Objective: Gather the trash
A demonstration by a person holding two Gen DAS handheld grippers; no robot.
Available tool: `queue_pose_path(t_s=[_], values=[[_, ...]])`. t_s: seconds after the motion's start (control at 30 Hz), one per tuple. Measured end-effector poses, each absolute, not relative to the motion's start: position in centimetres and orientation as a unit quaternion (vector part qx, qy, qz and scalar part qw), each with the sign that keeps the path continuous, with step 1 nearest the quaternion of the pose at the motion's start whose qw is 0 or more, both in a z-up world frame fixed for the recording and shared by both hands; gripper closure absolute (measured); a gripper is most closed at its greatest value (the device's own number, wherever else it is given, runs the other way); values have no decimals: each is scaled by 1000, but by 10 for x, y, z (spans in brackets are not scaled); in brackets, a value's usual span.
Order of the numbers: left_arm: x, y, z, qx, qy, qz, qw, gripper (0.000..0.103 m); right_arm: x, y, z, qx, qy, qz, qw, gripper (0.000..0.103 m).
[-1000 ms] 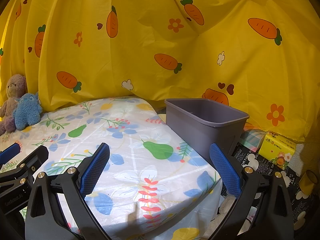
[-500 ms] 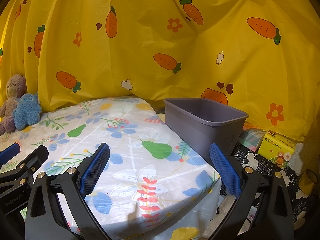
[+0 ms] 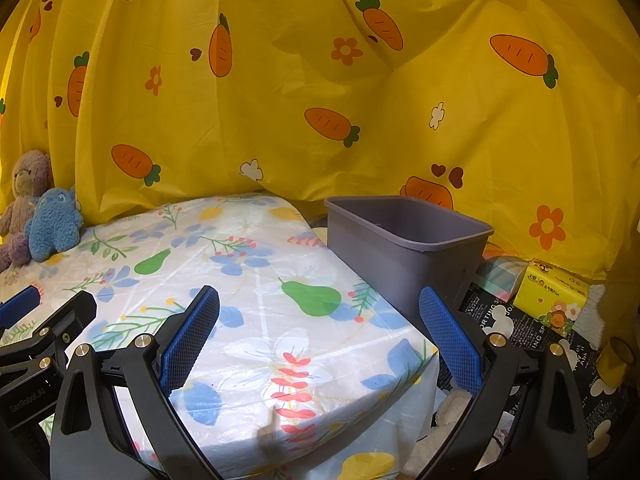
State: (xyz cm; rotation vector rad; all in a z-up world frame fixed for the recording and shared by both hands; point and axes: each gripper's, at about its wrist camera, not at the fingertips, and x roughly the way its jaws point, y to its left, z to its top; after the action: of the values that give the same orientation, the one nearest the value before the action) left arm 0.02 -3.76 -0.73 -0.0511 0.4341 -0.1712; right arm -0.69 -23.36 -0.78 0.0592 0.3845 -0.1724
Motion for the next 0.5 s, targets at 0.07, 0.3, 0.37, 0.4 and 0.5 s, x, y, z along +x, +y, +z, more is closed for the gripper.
queue_pose_path(t_s=[0.07,0.3,0.37,0.4,0.5], values=[[0,-38,-7,-25,215,-84,973,6,-6,-235,-7,30,190,-84,978,7],[0,-39,-8,-24,214,-84,973,6,-8,-234,-8,30,190,-85,978,7],[0,-39,-7,-25,215,-84,973,6,-7,-235,-7,30,189,-85,978,7],[0,-39,-7,-25,215,-83,973,6,-7,-235,-7,30,190,-86,978,7],[-1,-40,-7,-25,214,-83,973,6,-8,-234,-7,30,189,-86,978,7]])
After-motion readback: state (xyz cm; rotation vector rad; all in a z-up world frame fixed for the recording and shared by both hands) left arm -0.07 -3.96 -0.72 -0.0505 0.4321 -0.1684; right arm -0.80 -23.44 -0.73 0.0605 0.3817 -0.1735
